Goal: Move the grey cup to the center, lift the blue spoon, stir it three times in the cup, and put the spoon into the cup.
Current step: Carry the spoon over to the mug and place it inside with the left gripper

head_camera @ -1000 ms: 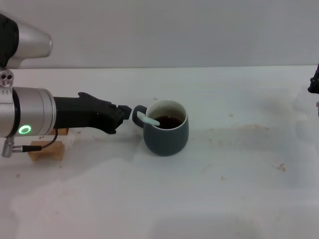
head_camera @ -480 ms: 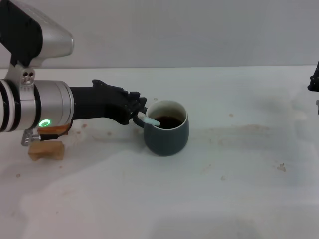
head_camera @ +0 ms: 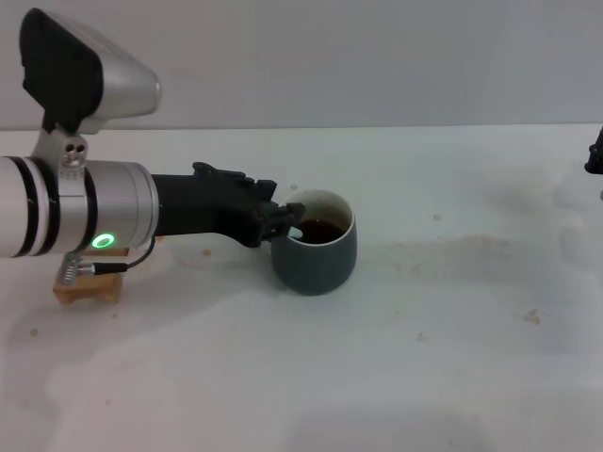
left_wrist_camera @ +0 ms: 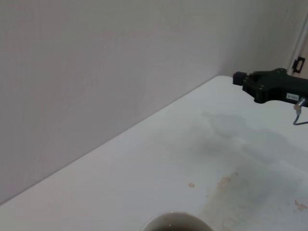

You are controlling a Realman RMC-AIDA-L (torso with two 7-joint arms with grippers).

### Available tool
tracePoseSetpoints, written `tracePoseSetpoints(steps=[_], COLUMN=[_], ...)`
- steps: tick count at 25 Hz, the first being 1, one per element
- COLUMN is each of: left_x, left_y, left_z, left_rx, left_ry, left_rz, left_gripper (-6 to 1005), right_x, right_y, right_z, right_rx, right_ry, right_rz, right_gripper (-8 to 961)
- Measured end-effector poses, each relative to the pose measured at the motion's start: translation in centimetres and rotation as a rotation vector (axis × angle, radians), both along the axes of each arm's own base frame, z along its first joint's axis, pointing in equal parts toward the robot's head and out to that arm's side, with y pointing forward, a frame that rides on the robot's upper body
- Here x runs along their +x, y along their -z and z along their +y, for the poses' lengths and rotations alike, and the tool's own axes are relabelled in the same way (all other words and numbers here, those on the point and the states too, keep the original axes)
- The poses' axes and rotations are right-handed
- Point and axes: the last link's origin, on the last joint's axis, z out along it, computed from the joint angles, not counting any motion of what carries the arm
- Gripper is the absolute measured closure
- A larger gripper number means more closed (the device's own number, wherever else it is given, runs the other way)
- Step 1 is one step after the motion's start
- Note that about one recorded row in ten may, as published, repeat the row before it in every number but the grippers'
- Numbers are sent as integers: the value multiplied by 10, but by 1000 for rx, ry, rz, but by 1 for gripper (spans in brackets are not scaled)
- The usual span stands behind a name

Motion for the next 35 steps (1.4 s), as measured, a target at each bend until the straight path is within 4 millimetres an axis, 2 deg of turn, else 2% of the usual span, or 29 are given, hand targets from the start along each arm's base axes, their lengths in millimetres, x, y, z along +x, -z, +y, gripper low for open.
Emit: tracePoseSetpoints(steps=[3,9,13,20,30,35], left_x=[-1,-5,-11,-16,-18,-20], left_y=[3,8,12,17,19,20], left_z=[1,5,6,5,6,6], left_rx=[-8,-4,-9,-25,-24,-23], left_ry=[-5,-20,-35,-44,-50,-56], left_rz=[1,1,6,13,12,12], left_gripper=[627,461,215,216,367,511], right_x=[1,1,3,3,3,4], right_y=[0,1,2,3,4,4], right_z=[-1,-2,-3,-5,-5,-6], right_rx=[-3,-7,-8,-10,-11,-11], right_ry=[0,-1,2,4,3,4], right_rz=[-3,-6,-5,-2,-2,-2], right_gripper=[921,920,920,920,920,921])
